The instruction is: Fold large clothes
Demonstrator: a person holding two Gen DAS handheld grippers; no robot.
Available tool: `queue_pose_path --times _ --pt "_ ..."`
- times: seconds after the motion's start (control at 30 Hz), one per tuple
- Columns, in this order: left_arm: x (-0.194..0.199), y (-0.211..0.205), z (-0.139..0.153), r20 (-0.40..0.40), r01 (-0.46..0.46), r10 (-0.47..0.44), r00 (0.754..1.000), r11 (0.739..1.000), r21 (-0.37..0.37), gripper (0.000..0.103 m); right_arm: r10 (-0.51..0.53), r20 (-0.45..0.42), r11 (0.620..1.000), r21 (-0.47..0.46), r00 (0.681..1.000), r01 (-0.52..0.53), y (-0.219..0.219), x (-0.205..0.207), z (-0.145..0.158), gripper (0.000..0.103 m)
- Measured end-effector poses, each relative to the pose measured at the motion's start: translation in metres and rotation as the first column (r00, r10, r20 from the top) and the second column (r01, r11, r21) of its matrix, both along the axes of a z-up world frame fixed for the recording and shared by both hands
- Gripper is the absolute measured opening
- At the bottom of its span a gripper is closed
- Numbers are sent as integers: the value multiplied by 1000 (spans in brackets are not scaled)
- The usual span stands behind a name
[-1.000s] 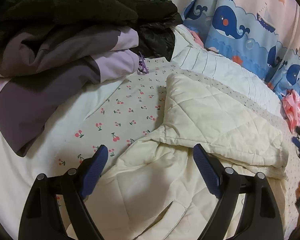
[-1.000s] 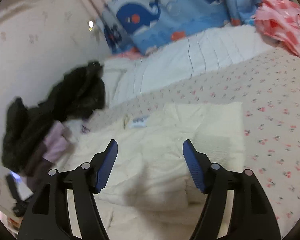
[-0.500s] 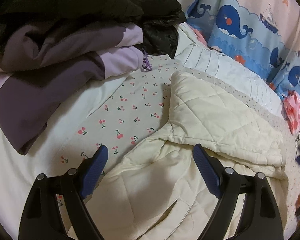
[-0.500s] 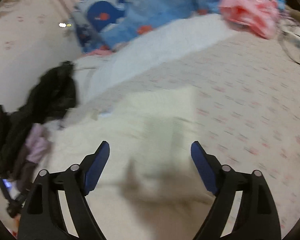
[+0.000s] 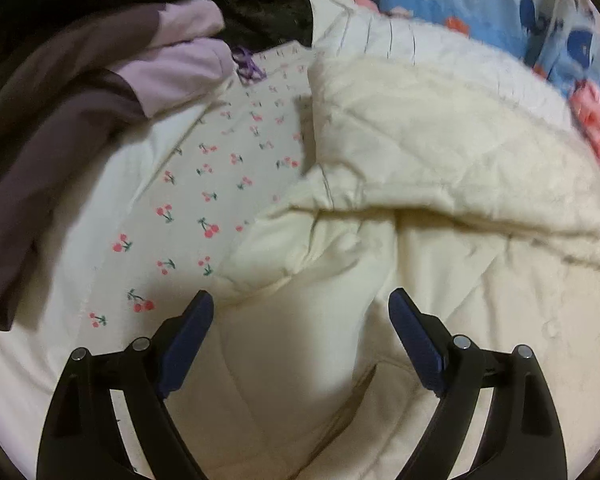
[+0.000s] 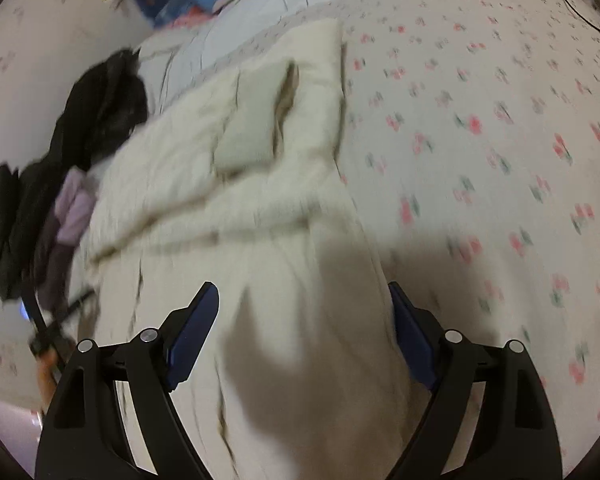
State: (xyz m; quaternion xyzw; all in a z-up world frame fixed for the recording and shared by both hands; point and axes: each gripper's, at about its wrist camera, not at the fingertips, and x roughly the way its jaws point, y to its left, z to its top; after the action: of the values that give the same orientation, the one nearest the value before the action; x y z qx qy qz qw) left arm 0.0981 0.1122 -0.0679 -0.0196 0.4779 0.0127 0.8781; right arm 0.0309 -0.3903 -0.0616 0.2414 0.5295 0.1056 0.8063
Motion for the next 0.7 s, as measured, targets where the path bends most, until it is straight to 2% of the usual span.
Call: queue_pose_path --times 0.1,0.2,0.3,0.37,0.4,0.47,0.57,0.67,0.7 --pt "-8 18 13 22 -14 16 1000 997 -79 87 49 -36 997 68 998 -47 -9 -34 -8 81" --pt "-25 39 11 -13 47 -49 999 988 -145 87 98 -36 987 134 995 -92 -16 -75 -11 81" --pt "-48 54 9 -42 110 -116 992 986 -124 87 141 -34 978 162 989 -134 -16 -108 -7 81" --pt "-74 73 5 -55 109 -117 992 985 -133 87 172 -37 972 168 984 -164 -16 -126 -7 81" --pt "-87 85 1 -68 89 -101 993 983 -160 88 187 -38 968 177 982 -177 -17 -134 -7 81" --pt "-108 106 -11 -104 46 -74 992 968 -249 89 209 -41 956 218 977 -195 -17 -146 -10 81" --pt "-136 113 -13 -100 87 -125 987 944 -318 89 253 -32 924 305 967 -231 -10 -160 -11 81" --pt "-164 110 -18 -128 126 -196 972 900 -417 89 318 -25 904 310 948 -295 4 -170 -8 82" --pt "-168 108 -20 -139 135 -214 967 893 -430 89 333 -31 902 303 943 -308 7 -173 -8 82"
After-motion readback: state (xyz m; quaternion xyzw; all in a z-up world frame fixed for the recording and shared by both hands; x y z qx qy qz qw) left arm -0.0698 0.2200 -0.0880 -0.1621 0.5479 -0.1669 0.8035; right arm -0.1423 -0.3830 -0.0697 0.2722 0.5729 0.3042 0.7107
